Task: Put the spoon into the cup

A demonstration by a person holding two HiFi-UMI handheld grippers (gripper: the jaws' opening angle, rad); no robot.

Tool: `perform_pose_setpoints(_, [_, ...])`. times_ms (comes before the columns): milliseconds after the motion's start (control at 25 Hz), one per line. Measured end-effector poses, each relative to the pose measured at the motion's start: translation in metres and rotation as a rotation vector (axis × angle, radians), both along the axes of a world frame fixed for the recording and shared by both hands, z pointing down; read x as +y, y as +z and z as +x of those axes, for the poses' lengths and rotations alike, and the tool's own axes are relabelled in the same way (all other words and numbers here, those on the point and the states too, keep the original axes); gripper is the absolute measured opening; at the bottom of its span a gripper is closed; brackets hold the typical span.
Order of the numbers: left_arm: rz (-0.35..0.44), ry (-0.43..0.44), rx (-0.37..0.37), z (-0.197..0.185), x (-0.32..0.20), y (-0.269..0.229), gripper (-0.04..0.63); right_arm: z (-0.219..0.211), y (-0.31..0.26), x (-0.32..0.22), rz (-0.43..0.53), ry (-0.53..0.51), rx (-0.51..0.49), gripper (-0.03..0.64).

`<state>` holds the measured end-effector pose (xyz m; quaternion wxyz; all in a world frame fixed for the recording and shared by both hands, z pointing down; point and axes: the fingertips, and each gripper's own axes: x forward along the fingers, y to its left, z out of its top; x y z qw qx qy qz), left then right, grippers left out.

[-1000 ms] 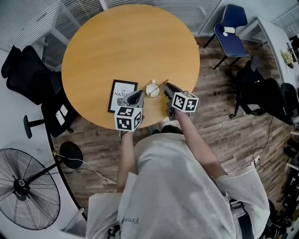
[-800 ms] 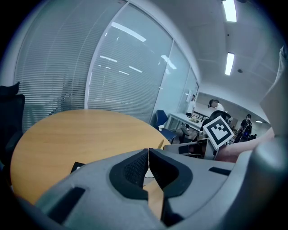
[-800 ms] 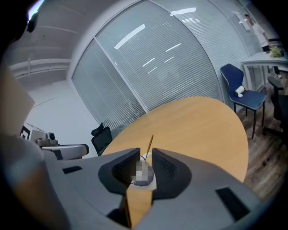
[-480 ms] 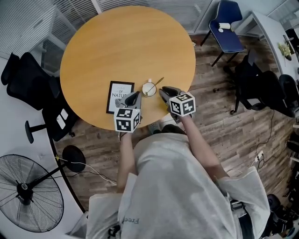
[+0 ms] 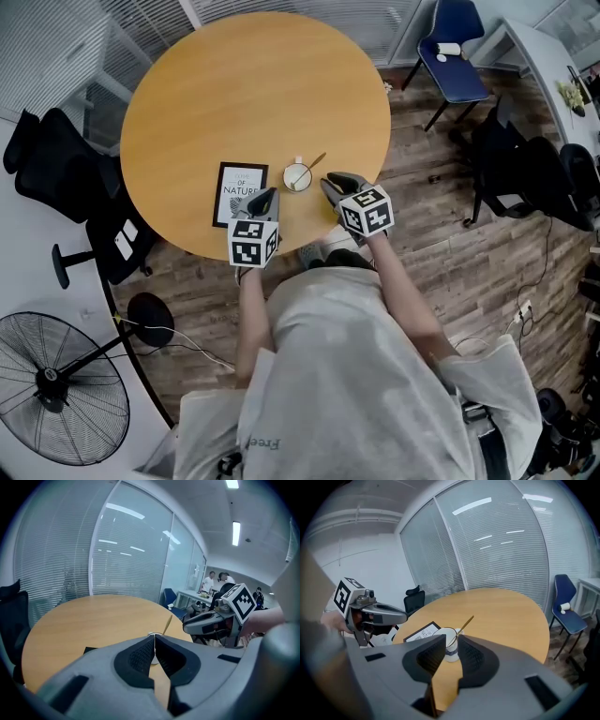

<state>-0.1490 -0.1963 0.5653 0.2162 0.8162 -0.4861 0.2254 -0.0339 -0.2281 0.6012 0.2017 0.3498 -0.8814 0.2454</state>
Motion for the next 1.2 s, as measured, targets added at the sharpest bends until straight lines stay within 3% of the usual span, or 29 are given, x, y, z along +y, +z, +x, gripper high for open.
perform_pose_setpoints(640, [-0.009, 0.043, -0.034, -0.001, 0.014, 0.002, 0.009, -0.006, 0.0, 0.006, 0.014, 0.005, -0.009, 0.044])
perform_pose_setpoints(920, [-0.008, 0.048, -0.011, 0.003, 0.017, 0.003, 0.009, -0.005, 0.003, 0.01, 0.013, -0.008, 0.006, 0.0])
perform_pose_setpoints(1200, [0.007, 0.014, 0.008, -0.002, 0.014, 0.001, 0.009, -0.002, 0.0, 0.006, 0.032, 0.013, -0.006, -0.002])
